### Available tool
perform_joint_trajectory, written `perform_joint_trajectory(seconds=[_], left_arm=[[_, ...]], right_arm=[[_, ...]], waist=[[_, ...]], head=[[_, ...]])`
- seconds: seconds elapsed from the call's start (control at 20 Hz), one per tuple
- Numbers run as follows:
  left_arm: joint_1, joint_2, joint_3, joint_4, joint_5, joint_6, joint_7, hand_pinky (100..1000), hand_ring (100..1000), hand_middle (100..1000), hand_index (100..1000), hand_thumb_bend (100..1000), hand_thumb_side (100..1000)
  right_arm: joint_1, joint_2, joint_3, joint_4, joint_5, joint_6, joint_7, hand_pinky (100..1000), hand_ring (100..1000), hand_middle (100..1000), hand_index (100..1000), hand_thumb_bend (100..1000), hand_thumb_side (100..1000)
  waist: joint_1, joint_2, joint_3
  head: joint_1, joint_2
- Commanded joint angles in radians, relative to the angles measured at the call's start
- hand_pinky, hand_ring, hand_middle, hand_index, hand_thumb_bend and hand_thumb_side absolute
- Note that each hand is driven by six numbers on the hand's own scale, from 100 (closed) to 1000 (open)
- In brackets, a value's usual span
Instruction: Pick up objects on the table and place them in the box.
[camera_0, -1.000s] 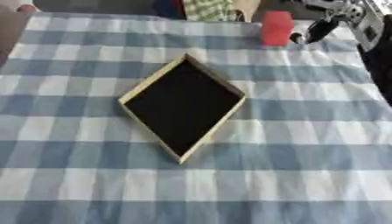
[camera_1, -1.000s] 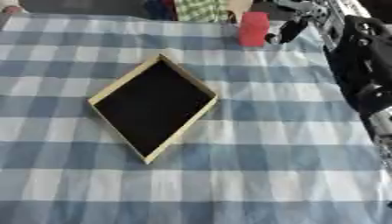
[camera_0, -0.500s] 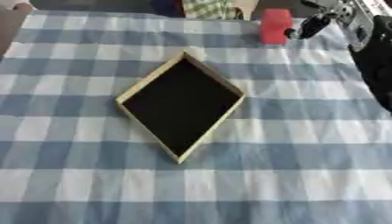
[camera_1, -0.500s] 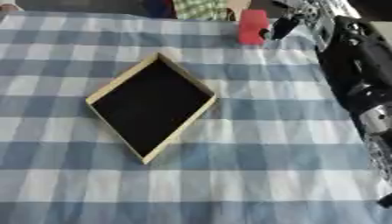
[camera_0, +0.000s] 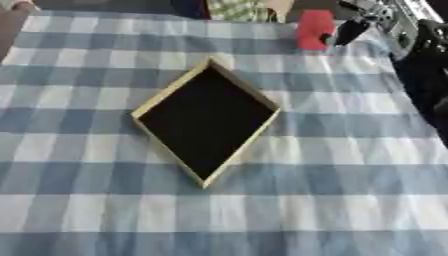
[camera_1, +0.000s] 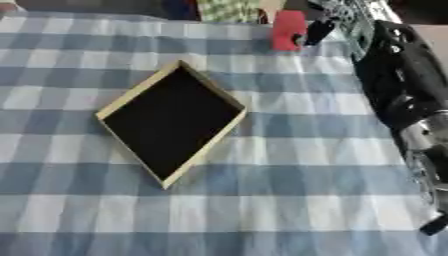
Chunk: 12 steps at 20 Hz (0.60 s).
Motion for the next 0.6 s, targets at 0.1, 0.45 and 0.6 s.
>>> perform_joint_trajectory(seconds=[0.1, 0.45, 0.6], left_arm=[[-0.010, 0.018, 0.001, -0.014, -0.005, 0.000, -0.004, 676, 665, 588, 623, 100, 741], [-0.015, 0.018, 0.000, -0.014, -0.007, 0.000, -0.002, 676, 665, 588, 622, 100, 744], [-0.016, 0.017, -0.001, -0.014, -0.009, 0.001, -0.002, 676, 665, 588, 622, 100, 745]], right_arm=[[-0.020, -0.025, -0.007, -0.006, -0.005, 0.006, 0.015, 965, 965, 966, 1000, 333, 100], [0.039, -0.080, -0.012, -0.045, -0.057, 0.001, 0.023, 959, 961, 964, 1000, 335, 100], [0.040, -0.082, -0.017, -0.051, -0.082, 0.012, 0.029, 954, 958, 963, 1000, 336, 100]], waist=[[0.001, -0.015, 0.003], [-0.006, -0.002, 0.009], [-0.007, 0.003, 0.012]], head=[[-0.007, -0.040], [-0.019, -0.084], [-0.026, -0.090]])
